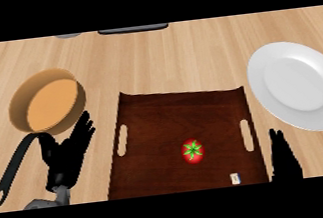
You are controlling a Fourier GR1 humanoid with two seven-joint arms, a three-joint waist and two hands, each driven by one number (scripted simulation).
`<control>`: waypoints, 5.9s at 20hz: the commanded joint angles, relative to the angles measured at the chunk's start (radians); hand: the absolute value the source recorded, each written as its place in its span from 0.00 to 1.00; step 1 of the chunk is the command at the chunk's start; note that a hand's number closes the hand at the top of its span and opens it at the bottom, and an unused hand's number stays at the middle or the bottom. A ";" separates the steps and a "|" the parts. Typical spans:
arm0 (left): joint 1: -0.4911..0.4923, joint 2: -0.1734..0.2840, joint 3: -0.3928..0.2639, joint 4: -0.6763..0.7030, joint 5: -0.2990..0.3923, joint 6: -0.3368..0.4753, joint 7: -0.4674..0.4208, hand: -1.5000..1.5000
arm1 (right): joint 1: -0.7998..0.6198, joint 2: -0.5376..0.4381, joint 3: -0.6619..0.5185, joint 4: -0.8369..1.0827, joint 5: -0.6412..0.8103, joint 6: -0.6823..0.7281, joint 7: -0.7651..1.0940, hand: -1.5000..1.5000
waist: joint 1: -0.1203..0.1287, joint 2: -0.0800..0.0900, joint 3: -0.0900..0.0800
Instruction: Pick the tomato from the tray and place it in the plate
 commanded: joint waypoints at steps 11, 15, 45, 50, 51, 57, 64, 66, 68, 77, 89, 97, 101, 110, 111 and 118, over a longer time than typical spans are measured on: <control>0.015 -0.045 0.012 0.046 -0.032 -0.015 -0.050 0.50 | -0.417 0.036 0.163 0.282 -0.083 0.019 0.457 0.00 | -0.011 -0.005 0.003; 0.039 -0.015 0.017 -0.026 -0.022 -0.028 0.007 0.50 | -0.406 0.036 0.125 0.356 -0.094 -0.041 0.397 0.00 | -0.012 -0.007 0.004; 0.025 -0.055 0.078 -0.007 -0.065 -0.054 0.032 0.50 | -0.550 0.036 0.103 0.768 -0.184 -0.041 0.303 1.00 | -0.020 -0.008 0.004; 0.007 -0.062 0.074 -0.011 -0.074 -0.055 0.026 0.50 | -0.767 0.036 0.018 0.827 -0.194 -0.021 0.417 1.00 | 0.001 -0.004 0.004; 0.015 -0.082 0.051 -0.009 -0.084 -0.042 0.029 0.50 | -0.814 0.036 -0.106 0.870 -0.176 -0.013 0.409 1.00 | 0.005 0.002 0.004; 0.002 -0.078 0.040 -0.013 -0.094 -0.053 0.017 0.50 | -1.019 -0.048 -0.400 0.991 -0.092 -0.075 0.414 1.00 | 0.036 0.024 0.001; -0.027 -0.091 0.020 -0.008 -0.103 -0.061 0.020 0.50 | -1.223 -0.159 -0.532 1.133 0.164 -0.143 0.446 1.00 | 0.082 0.036 -0.001; -0.025 -0.088 0.013 -0.002 -0.109 -0.065 0.022 0.50 | -1.266 -0.166 -0.574 1.156 0.227 -0.159 0.481 1.00 | 0.084 0.033 0.000; -0.016 -0.078 0.017 -0.010 -0.103 -0.075 0.022 0.50 | -1.274 -0.182 -0.623 1.168 0.282 -0.199 0.506 1.00 | 0.086 0.031 0.002; -0.014 -0.079 0.027 -0.006 -0.102 -0.070 0.016 0.50 | -1.264 -0.162 -0.817 1.138 0.518 -0.390 0.527 1.00 | 0.067 0.028 0.006; -0.005 -0.074 0.053 -0.025 -0.089 -0.053 0.048 0.50 | -1.048 -0.103 -1.118 1.058 0.858 -0.551 0.528 1.00 | 0.019 0.015 0.008; -0.034 -0.067 0.084 -0.007 -0.082 -0.054 0.061 0.50 | -1.017 -0.091 -1.302 1.060 0.890 -0.665 0.450 1.00 | 0.008 0.008 0.007; 0.004 -0.086 0.063 -0.026 -0.089 -0.054 0.042 0.50 | -0.985 -0.089 -1.389 1.104 0.888 -0.766 0.408 1.00 | 0.011 0.007 0.007; 0.070 -0.111 0.043 -0.008 -0.109 -0.060 -0.019 0.50 | -0.994 -0.162 -1.503 1.469 0.361 -0.867 0.096 0.00 | 0.007 0.003 0.009; 0.026 -0.096 0.061 -0.026 -0.105 -0.048 0.034 0.50 | -1.001 -0.205 -1.485 1.520 0.288 -0.883 0.018 0.00 | 0.004 0.003 0.010; 0.017 -0.085 0.082 -0.010 -0.095 -0.066 0.032 0.50 | -1.010 -0.162 -1.407 1.432 0.158 -1.161 -0.154 0.00 | 0.008 0.003 0.010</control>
